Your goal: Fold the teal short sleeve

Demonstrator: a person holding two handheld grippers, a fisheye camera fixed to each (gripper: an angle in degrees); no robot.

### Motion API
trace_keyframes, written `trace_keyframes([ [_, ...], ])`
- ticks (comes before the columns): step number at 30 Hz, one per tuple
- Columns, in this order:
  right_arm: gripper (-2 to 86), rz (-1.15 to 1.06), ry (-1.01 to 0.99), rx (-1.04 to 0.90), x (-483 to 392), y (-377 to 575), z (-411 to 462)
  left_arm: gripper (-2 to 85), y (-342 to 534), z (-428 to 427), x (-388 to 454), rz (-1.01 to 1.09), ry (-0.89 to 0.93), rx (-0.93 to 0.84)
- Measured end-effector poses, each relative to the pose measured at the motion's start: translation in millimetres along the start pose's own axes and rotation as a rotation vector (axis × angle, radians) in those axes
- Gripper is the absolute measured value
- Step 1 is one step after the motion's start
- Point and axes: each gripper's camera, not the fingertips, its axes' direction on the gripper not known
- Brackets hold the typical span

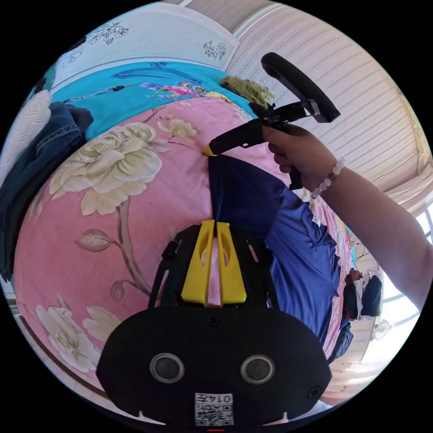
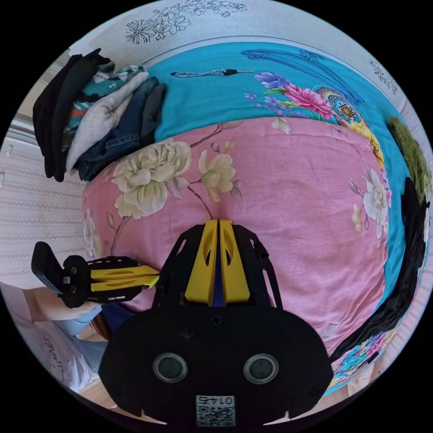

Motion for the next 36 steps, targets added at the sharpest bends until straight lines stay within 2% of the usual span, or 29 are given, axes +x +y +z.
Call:
trace_keyframes([
  [6, 6.9, 0.055, -0.058, 0.164, 25, 54, -98, 4.2, 8, -19, 2, 0.011, 0.088, 0.076],
  [9, 8.3, 0.024, 0.004, 0.288, 29, 121, -169, 4.9, 20, -40, 10, 0.079, 0.015, 0.112],
  [12, 8.9, 0.112, -0.007, 0.415, 30, 237, -221, 5.1, 39, -52, 29, 0.175, -0.032, 0.097],
  [15, 8.6, 0.357, 0.007, 0.445, 28, 379, -240, 5.1, 63, -48, 61, 0.292, -0.032, 0.041],
  [19, 7.8, 0.772, -0.056, 0.392, 8, 574, -245, 5.3, 94, -18, 116, 0.388, -0.014, -0.064],
  [23, 8.0, 1.083, -0.163, 0.375, -42, 721, -261, 5.8, 122, 13, 130, 0.311, 0.017, -0.176],
  [25, 8.3, 1.122, -0.204, 0.337, -62, 754, -270, 6.2, 129, 18, 126, 0.277, 0.033, -0.210],
  [28, 9.2, 1.133, -0.293, 0.292, -80, 783, -281, 7.1, 134, 29, 128, 0.312, -0.089, -0.257],
  [31, 9.1, 1.138, -0.372, 0.286, -85, 794, -289, 8.2, 132, 53, 130, 0.289, -0.051, -0.326],
  [34, 6.2, 1.159, -0.384, 0.256, -87, 802, -300, 7.4, 139, 92, 135, 0.328, -0.173, -0.468],
  [36, 3.6, 1.181, -0.387, 0.254, -89, 812, -312, 5.1, 142, 104, 140, 0.371, -0.186, -0.484],
])
